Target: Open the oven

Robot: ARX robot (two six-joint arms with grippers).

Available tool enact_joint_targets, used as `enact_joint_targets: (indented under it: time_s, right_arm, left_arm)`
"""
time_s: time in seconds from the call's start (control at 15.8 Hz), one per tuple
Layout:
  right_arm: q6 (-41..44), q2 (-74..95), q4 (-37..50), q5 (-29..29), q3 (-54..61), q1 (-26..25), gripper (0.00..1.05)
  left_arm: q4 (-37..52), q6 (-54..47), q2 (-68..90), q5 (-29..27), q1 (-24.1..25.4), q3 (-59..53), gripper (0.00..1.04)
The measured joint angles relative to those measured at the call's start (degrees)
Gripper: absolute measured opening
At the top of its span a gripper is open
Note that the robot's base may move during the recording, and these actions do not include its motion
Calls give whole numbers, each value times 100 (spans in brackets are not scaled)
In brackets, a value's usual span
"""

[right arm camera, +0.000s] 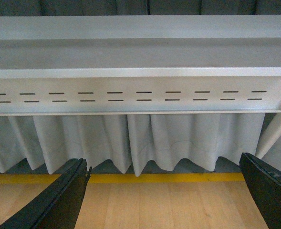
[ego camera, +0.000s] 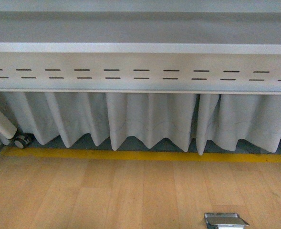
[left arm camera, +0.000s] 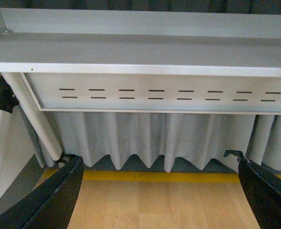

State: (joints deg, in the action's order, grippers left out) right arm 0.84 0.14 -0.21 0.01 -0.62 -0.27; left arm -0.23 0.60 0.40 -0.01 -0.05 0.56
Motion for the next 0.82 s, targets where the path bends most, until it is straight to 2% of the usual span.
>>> enact_joint_targets:
  time_s: [0.82]
  right_arm:
    - [0,0,0,0,0,0,98]
  left_arm:
    - [2,0,0,0,0,0,98]
